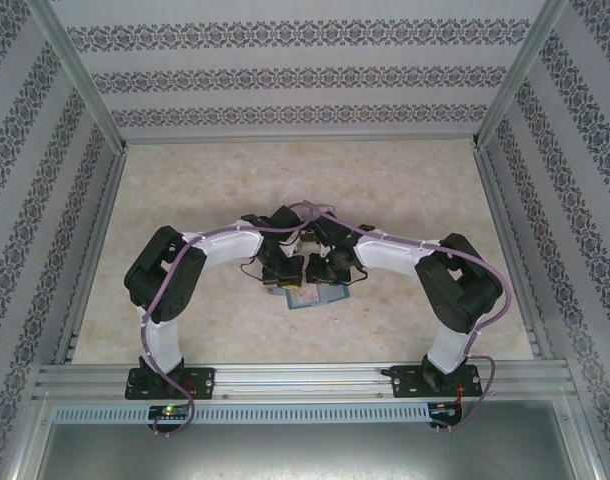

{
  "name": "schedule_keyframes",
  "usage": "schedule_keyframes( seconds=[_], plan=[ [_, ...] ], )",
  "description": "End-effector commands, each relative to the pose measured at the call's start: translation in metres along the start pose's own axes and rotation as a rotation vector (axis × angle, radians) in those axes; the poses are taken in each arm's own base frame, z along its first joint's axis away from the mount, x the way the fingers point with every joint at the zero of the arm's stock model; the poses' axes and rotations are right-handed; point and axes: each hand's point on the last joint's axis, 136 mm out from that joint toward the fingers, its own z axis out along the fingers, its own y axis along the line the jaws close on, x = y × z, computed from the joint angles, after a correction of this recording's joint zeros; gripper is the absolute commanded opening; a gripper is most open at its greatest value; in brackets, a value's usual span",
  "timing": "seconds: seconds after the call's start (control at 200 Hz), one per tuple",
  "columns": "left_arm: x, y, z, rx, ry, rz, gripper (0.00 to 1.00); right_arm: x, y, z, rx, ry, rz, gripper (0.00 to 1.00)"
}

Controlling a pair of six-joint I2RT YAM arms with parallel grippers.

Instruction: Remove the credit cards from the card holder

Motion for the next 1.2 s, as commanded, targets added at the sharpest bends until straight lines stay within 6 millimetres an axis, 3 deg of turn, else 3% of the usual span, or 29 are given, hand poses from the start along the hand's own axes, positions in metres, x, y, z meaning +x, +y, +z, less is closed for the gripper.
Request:
schedule_keyframes(
  seconds=[0.0, 0.43, 0.959, 1.194],
  plan=[
    [0.019, 0.028, 0.010, -0.150, 0.078, 0.005, 0.02, 0.003, 0.002, 0.006, -0.054, 0.024, 0.018, 0.29],
    [0.028, 0.043, 0.022, -0.208, 0.139, 0.008, 0.01, 0.005, 0.011, 0.012, -0.198, 0.061, 0.065, 0.24],
    [0.029, 0.046, 0.028, -0.213, 0.153, 0.002, 0.01, 0.000, 0.032, -0.008, -0.332, 0.041, 0.070, 0.16],
    [0.029, 0.045, 0.028, -0.212, 0.151, 0.002, 0.01, 0.001, 0.029, 0.004, -0.363, 0.060, 0.088, 0.17]
  ],
)
